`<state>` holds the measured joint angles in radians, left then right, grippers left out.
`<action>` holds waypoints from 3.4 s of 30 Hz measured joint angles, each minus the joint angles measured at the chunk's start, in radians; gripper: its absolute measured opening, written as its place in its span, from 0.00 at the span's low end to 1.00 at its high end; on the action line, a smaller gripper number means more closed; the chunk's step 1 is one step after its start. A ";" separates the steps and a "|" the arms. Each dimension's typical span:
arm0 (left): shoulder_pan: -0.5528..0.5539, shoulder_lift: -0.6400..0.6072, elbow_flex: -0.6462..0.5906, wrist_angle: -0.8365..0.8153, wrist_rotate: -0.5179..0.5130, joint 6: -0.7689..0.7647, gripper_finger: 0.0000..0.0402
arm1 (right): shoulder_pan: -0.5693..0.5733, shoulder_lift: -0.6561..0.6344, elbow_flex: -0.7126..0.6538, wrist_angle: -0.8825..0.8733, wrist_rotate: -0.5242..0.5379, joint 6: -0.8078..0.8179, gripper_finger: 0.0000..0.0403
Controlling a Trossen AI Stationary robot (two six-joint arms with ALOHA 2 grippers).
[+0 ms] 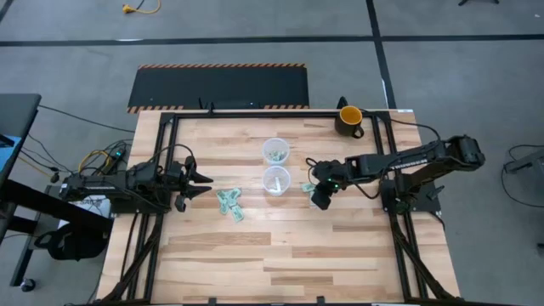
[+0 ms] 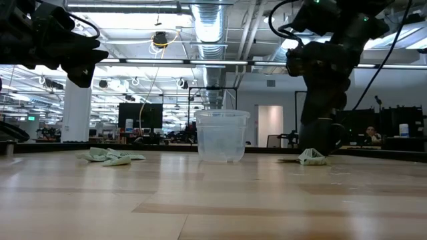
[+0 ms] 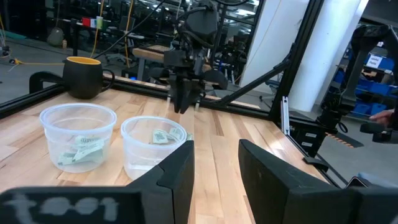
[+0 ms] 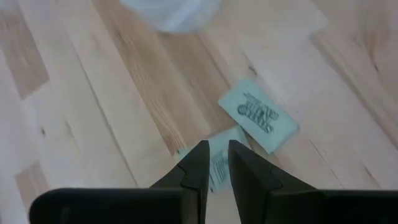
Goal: Pick and place items into bin
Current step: Put the green stevia packet into the top transparent bin
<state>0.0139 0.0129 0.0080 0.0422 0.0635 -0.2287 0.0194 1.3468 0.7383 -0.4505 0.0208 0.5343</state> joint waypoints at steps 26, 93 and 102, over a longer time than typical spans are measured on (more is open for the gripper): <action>0.000 0.000 0.000 0.000 0.000 0.000 0.28 | 0.023 0.000 0.000 -0.009 0.003 0.095 0.34; 0.000 0.000 0.000 0.000 0.000 0.000 0.28 | 0.026 0.225 -0.004 0.051 0.005 0.087 0.24; 0.000 0.000 0.000 0.000 0.000 0.000 0.28 | 0.026 0.225 -0.004 0.051 0.005 0.087 0.19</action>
<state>0.0137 0.0129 0.0081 0.0422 0.0635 -0.2287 0.0456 1.5719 0.7341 -0.3992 0.0257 0.6209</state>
